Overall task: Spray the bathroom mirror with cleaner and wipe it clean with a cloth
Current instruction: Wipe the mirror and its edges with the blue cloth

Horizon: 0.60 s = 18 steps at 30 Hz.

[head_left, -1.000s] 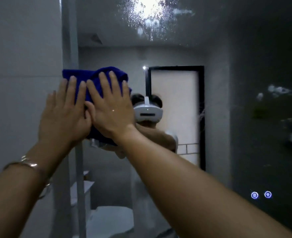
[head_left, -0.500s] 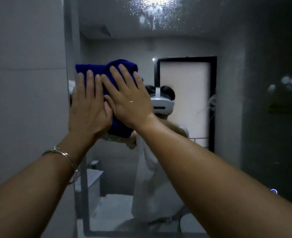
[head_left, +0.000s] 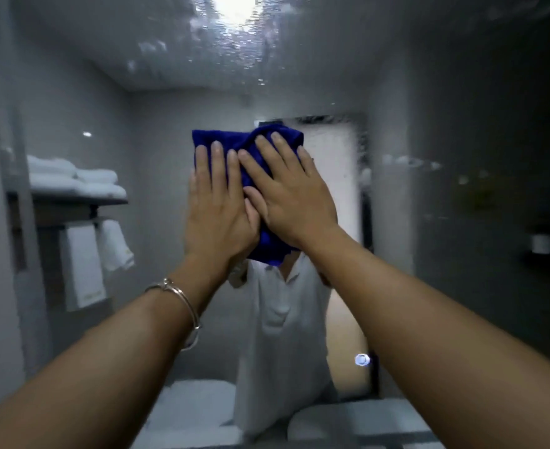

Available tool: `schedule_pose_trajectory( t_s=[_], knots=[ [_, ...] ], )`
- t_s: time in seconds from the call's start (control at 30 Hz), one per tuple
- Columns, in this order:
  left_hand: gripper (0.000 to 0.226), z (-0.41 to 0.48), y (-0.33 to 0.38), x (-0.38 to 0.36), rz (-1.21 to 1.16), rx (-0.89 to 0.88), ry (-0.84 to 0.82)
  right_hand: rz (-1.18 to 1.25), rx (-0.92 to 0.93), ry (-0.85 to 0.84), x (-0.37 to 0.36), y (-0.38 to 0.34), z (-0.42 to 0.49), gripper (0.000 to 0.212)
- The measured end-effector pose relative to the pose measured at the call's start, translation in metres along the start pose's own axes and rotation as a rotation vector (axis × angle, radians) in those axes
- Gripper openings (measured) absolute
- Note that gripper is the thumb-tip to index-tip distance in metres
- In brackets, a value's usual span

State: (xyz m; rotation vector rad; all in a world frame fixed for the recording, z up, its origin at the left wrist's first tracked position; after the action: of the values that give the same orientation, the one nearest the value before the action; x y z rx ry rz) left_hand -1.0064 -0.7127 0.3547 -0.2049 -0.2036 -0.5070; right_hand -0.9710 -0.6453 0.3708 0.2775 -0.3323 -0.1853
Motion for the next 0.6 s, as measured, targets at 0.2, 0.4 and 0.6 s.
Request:
schedule_pose_trajectory(
  t_s=[0.2,0.4,0.6],
  knots=[
    [0.063,0.009,0.112,0.005,0.008,-0.027,0.063,0.01,-0.021,0.009,0.028,0.096,-0.046,0.056],
    [0.064,0.014,0.24,0.005,-0.008,-0.032,0.013,-0.035,-0.09,-0.042,0.061,0.203,-0.112,0.056],
    [0.065,0.013,0.248,0.003,0.107,-0.112,-0.094,-0.014,-0.192,-0.077,0.063,0.21,-0.119,0.06]
  ],
)
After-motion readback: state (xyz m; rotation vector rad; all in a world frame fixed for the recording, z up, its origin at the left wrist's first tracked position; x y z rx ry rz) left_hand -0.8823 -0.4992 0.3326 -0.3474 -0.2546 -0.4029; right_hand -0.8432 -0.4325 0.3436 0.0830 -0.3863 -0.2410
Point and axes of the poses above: each hand's wrist, its own z-axis towards the middle knuckle, its own x-axis out of the back of the hand, y = z × x, the point moved 10 cm from there along z, towards the middle knuckle, and after that the axes turned 8 degrees about z, right-handed, at the moved point
